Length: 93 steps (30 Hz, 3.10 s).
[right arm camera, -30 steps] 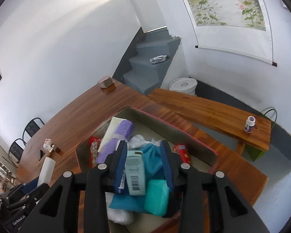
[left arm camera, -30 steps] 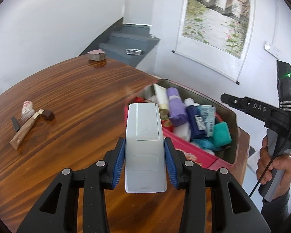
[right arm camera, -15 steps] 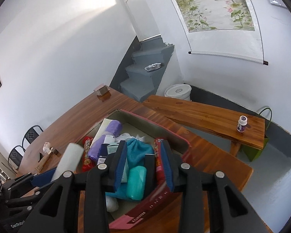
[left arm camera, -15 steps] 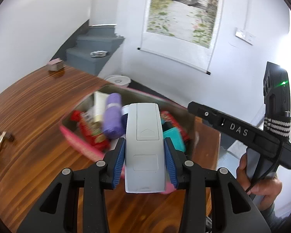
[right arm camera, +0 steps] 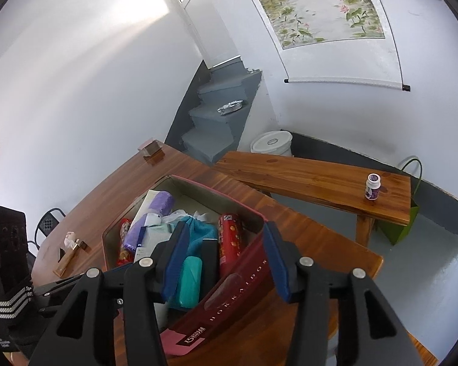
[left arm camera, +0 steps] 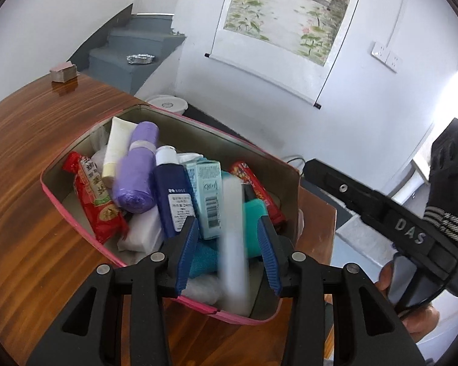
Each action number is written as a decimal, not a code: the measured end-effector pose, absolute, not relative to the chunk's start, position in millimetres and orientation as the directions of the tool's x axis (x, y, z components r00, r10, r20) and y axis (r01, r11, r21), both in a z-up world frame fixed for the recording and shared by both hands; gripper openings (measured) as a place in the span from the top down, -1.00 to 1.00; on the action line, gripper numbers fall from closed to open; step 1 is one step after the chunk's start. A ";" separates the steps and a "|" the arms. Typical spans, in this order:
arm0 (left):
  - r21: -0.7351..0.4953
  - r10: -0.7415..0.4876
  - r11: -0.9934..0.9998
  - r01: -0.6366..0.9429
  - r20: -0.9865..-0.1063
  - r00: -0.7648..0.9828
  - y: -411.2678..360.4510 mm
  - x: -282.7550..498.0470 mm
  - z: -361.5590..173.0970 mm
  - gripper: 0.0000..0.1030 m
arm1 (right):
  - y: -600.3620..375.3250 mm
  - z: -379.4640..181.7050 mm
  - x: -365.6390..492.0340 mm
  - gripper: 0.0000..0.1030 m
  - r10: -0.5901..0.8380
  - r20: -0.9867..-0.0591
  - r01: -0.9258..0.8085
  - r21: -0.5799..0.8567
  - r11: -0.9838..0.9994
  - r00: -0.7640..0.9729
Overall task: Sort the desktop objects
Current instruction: 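Lower the white case into the tin and open the left gripper, then move the left gripper to the table and grasp the black comb, then grasp the dark brown bottle with the right gripper while the left holds the comb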
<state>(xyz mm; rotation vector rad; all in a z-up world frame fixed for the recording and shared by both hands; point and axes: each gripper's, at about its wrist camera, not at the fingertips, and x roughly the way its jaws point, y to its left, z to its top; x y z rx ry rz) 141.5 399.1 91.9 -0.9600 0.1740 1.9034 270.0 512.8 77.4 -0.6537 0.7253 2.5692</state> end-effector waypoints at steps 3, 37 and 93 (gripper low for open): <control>-0.265 0.701 -0.528 -0.807 -0.672 -0.239 393.9 143.2 96.6 0.15 | 509.1 77.4 266.4 -0.06 0.229 -0.531 -0.472 0.381 -0.795 -0.816; -0.130 0.319 -0.938 -0.321 -0.684 -0.656 147.8 -6.9 83.4 0.14 | 306.8 73.4 122.5 -0.54 -0.110 -0.585 -0.069 0.274 -0.959 -0.803; -0.144 0.088 -0.989 0.044 -0.788 -0.609 55.7 -143.6 26.9 0.66 | 264.5 26.6 12.3 -0.54 -0.138 -0.696 -0.020 0.214 -0.977 -0.705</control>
